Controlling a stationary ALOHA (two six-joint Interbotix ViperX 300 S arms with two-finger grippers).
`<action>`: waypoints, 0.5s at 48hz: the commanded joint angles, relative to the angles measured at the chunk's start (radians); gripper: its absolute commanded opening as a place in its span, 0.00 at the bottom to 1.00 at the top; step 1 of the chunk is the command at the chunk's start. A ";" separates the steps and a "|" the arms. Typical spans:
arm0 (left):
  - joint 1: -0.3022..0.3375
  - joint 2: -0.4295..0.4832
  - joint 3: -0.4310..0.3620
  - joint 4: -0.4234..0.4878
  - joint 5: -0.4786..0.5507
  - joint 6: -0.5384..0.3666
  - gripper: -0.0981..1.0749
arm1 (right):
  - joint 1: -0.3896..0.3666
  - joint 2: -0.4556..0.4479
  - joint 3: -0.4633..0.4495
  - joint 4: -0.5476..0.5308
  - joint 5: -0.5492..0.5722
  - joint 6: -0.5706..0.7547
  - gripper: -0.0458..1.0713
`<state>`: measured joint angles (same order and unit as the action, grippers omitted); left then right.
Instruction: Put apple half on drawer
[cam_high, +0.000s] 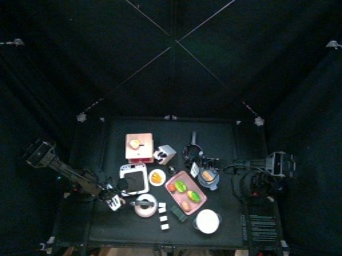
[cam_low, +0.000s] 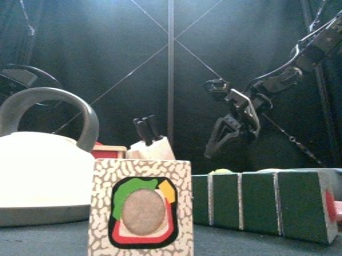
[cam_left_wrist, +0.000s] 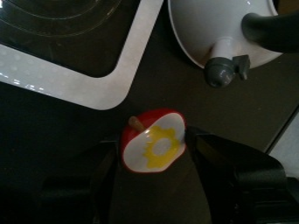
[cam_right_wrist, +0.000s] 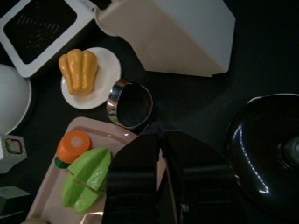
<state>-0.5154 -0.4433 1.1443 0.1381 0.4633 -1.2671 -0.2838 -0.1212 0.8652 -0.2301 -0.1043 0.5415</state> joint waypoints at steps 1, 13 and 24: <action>-0.002 -0.008 -0.021 0.000 -0.002 0.005 0.75 | 0.002 -0.015 -0.021 0.000 -0.003 0.002 0.37; 0.002 -0.109 -0.074 0.008 0.072 0.008 0.75 | 0.002 -0.015 -0.023 -0.002 0.000 -0.002 0.37; 0.044 -0.253 -0.124 0.106 0.344 0.006 0.74 | 0.002 -0.015 -0.021 -0.009 0.000 0.000 0.37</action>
<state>-0.4955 -0.6535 1.0630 0.1933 0.7179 -1.2640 -0.2838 -0.1227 0.8636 -0.2378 -0.0997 0.5415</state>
